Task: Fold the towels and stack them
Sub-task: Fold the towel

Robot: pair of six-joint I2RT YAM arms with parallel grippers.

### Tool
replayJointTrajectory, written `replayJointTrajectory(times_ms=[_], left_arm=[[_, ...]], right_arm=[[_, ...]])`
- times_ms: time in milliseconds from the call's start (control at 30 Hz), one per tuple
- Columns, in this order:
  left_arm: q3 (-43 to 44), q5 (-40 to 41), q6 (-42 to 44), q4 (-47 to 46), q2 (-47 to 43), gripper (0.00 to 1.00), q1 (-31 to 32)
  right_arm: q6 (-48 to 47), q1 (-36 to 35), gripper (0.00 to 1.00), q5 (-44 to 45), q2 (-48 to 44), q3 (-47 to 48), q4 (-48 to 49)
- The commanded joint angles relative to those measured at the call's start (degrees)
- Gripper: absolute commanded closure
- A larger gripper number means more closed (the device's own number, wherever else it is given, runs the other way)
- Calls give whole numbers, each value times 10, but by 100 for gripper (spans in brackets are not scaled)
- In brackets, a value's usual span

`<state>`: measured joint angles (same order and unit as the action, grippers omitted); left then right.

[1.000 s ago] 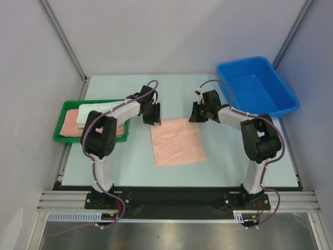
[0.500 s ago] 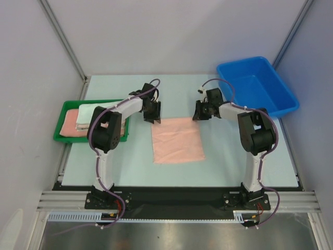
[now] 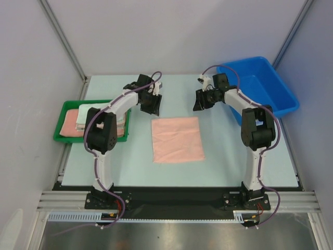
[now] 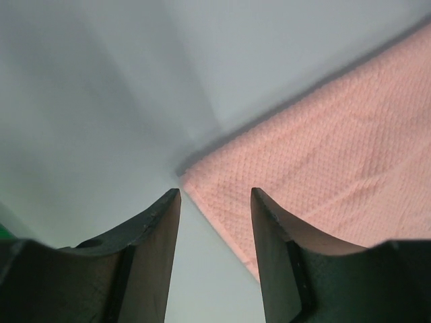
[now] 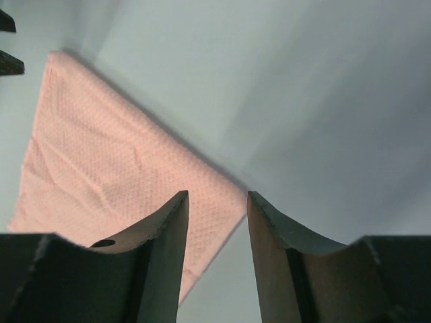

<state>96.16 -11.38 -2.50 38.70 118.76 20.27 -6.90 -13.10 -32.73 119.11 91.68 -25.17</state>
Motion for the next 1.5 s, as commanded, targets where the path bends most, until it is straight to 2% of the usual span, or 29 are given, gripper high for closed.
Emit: replayJointTrajectory(times_ms=[0,267,467,600,800,967,1333,1367,1433,1467], left_arm=[[17,-48,93,33,-14,48,-15],[18,-63,143,44,31,47,-28],[26,-63,164,47,52,50,-42],[40,-74,177,50,60,55,-44],[57,-99,185,54,72,51,-44],[78,-141,192,74,94,54,-44],[108,-138,198,95,124,57,-44],[112,-140,198,97,127,58,-44],[125,-153,201,106,138,68,-44],[128,-158,203,109,140,77,-45]], right_arm=[[-89,5,54,-52,52,55,-107],[-161,14,55,-89,134,155,-202],[-176,15,67,-87,154,163,-215],[-178,19,76,-93,152,165,-211],[-179,23,76,-98,150,169,-213],[-179,25,76,-95,154,170,-217],[-178,28,77,-97,155,181,-219],[-178,28,78,-97,155,182,-219],[-180,28,79,-99,156,183,-219],[-180,30,81,-100,158,184,-219]])
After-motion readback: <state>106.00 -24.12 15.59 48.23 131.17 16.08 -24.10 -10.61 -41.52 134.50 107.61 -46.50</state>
